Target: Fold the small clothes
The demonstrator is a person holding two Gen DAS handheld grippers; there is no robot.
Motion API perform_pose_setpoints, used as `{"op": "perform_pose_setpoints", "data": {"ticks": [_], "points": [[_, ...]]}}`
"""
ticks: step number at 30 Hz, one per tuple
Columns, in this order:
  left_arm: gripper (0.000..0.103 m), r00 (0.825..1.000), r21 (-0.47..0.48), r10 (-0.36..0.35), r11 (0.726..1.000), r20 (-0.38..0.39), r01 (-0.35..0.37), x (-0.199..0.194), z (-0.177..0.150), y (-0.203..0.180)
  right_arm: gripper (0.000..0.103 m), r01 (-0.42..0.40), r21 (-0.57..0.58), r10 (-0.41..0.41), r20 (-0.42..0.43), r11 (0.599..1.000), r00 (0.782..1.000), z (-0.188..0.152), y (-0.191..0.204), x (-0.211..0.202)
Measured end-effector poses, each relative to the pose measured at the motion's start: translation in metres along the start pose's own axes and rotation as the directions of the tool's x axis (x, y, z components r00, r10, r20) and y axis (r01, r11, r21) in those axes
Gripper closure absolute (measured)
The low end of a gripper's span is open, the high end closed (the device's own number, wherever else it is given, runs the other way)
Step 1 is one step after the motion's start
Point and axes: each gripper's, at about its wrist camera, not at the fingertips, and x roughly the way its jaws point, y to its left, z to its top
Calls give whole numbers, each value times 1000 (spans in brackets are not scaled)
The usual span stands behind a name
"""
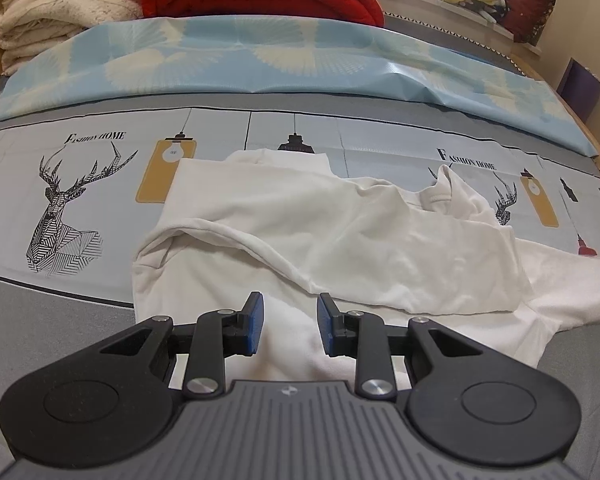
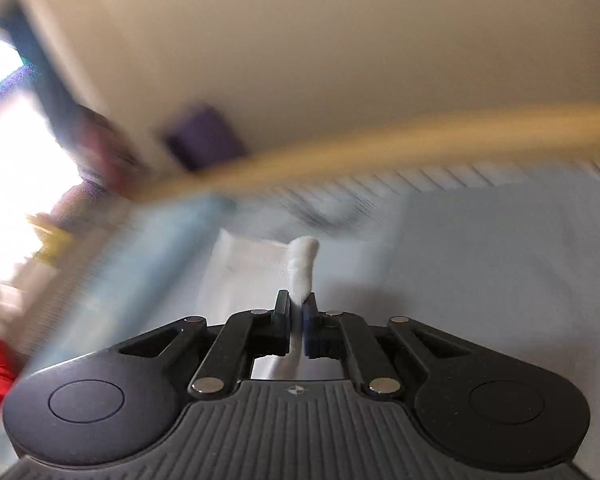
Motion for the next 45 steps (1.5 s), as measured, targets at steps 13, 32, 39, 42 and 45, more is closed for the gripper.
{"op": "perform_pose_setpoints", "data": {"ticks": [13,32,39,42,45], "points": [[71,1000,-104,-4,995,22,6,-13,11,33,87,134,-245,-122,62,960,991,-29,37,-78],[71,991,-55,-129,990,43,132,-32,2,64,92,-556,-435,171,-659,708,733,-303,223,-127],[68,956,134,-284,953,75,272,-32,-12,28,100,-626,-242,398,-593,741,701,-289,217,-221],[63,919,221,-386,906,83,360,-29,-24,-1,100,-674,-174,474,-588,718,656,-289,226,-248],[62,892,300,-442,868,100,396,-26,-37,-27,100,-732,-231,487,-615,640,620,-295,237,-268]]}}
